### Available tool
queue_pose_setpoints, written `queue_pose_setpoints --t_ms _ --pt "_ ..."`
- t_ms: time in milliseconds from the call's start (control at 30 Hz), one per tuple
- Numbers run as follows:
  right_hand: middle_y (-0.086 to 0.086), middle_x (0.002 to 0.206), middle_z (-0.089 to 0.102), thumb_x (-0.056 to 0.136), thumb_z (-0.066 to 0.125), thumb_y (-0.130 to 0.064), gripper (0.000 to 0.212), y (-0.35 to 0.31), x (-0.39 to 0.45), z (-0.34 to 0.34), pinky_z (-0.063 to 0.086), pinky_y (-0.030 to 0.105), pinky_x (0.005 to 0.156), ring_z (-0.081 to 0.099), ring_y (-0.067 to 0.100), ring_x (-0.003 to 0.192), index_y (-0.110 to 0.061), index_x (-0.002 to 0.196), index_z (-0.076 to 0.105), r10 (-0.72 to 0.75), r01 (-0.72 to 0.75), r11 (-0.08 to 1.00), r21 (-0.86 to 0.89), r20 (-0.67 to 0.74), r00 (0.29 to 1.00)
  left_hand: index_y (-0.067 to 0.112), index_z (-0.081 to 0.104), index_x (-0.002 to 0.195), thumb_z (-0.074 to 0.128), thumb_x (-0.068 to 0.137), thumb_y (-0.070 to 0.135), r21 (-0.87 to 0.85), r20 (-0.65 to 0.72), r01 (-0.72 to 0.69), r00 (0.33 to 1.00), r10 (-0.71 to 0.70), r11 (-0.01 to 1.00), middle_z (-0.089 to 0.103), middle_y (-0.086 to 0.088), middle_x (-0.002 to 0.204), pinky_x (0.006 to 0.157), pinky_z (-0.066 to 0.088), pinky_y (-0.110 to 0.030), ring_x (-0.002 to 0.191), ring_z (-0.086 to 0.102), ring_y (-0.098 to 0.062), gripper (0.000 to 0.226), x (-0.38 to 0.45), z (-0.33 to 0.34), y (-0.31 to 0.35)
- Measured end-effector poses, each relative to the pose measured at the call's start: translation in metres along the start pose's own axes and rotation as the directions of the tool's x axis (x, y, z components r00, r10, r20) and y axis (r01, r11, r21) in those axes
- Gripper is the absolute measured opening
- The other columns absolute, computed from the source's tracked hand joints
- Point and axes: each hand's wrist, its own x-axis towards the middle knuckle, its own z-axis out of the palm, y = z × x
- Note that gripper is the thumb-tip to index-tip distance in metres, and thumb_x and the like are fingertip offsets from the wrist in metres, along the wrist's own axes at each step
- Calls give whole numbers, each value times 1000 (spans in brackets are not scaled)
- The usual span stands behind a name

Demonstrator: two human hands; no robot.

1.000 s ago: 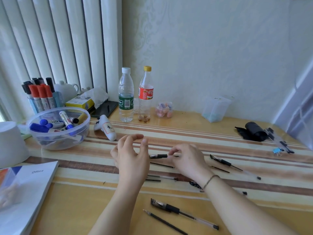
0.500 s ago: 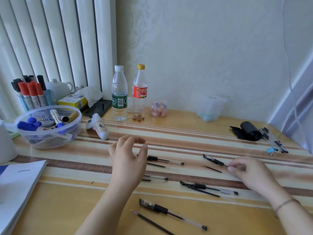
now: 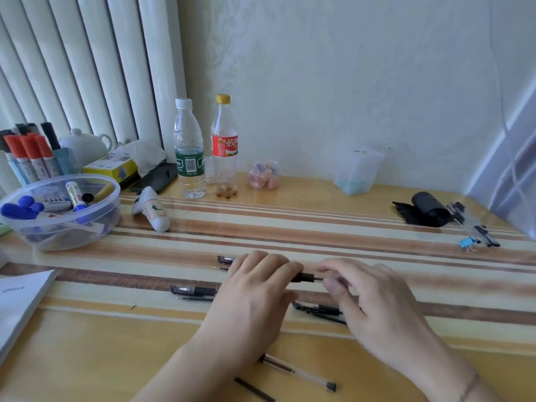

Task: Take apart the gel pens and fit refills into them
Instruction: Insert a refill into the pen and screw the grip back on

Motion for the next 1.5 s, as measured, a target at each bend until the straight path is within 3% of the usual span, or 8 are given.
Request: queue_pose_setpoints --t_ms 100,300,467,633,1000,1100,1267,1500 --pt "-28 95 69 94 46 -41 25 -3 -5 1 48 17 60 59 -6 74 -37 109 66 -4 3 995 96 14 1000 21 62 100 47 94 27 22 -3 -30 1000 30 999 61 7 84 68 45 -33 75 54 -20 17 3 -4 0" --pt "-15 67 57 93 41 -42 26 1 -6 4 44 31 45 52 8 55 -35 91 67 -80 80 997 18 15 997 21 44 82 40 95 27 -54 138 -45 989 52 998 50 4 68 54 34 -32 62 43 -23 15 2 -7 0" --pt "-15 71 62 91 43 -38 24 1 -6 6 46 32 47 58 7 61 -34 91 67 -107 106 993 60 17 994 27 48 87 42 95 35 -116 152 -23 987 40 993 44 5 58 47 34 -34 54 37 -21 13 -3 -9 -6" --pt "-18 71 64 91 46 -34 24 3 -6 3 48 29 45 61 1 63 -34 92 69 -135 137 987 83 -37 990 31 57 90 42 92 49 -161 136 16 991 7 987 38 7 48 43 24 -19 47 37 -12 23 -2 -12 -9" --pt "-18 65 57 98 32 -50 40 9 -9 5 35 19 41 50 4 51 -33 85 67 -101 105 991 86 -51 994 27 53 78 46 97 39 -343 80 84 995 -60 936 48 14 70 56 41 -28 67 46 -9 23 -2 -13 -9" --pt "-22 65 58 94 45 -38 28 5 -9 4 28 14 41 44 1 46 -32 85 71 -99 106 992 73 -95 991 22 52 71 50 95 34 -411 87 119 992 -91 904 44 12 62 54 31 -19 61 44 -11 27 -2 -11 -6" --pt "-18 76 72 80 66 -11 17 0 -9 7 48 20 50 61 -1 62 -23 83 78 -149 166 986 35 -282 948 32 47 62 52 93 31 -457 88 168 986 -144 873 41 10 54 50 26 -17 53 38 -9 31 -1 -13 -8" --pt "-8 74 70 75 79 -22 7 3 -6 14 47 36 56 63 19 65 -16 76 76 -191 235 970 61 -400 896 28 47 58 50 93 34 -533 196 240 968 -158 811 39 4 54 48 26 -26 51 32 -9 36 -2 -17 -12"
